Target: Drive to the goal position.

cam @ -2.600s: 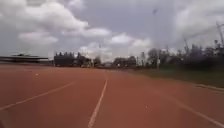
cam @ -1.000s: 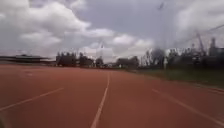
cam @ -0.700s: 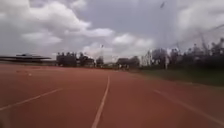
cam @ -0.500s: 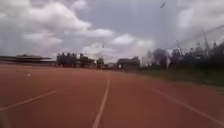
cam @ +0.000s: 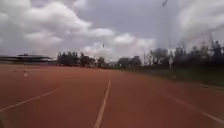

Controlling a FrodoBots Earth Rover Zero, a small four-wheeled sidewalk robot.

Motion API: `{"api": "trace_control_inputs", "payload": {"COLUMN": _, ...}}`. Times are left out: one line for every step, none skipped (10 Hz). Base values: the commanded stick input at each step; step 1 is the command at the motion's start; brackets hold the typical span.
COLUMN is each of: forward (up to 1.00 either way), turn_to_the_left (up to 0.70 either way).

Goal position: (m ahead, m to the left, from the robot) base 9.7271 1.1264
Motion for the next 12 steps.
{"api": "trace_control_inputs", "payload": {"forward": 0.70, "turn_to_the_left": 0.00}}
{"api": "trace_control_inputs", "payload": {"forward": 0.70, "turn_to_the_left": 0.00}}
{"api": "trace_control_inputs", "payload": {"forward": 0.70, "turn_to_the_left": 0.00}}
{"api": "trace_control_inputs", "payload": {"forward": 0.70, "turn_to_the_left": 0.00}}
{"api": "trace_control_inputs", "payload": {"forward": 0.70, "turn_to_the_left": 0.00}}
{"api": "trace_control_inputs", "payload": {"forward": 0.70, "turn_to_the_left": 0.00}}
{"api": "trace_control_inputs", "payload": {"forward": 0.70, "turn_to_the_left": 0.00}}
{"api": "trace_control_inputs", "payload": {"forward": 0.70, "turn_to_the_left": 0.00}}
{"api": "trace_control_inputs", "payload": {"forward": 0.70, "turn_to_the_left": 0.00}}
{"api": "trace_control_inputs", "payload": {"forward": 0.70, "turn_to_the_left": 0.00}}
{"api": "trace_control_inputs", "payload": {"forward": 0.70, "turn_to_the_left": 0.00}}
{"api": "trace_control_inputs", "payload": {"forward": 0.70, "turn_to_the_left": 0.00}}
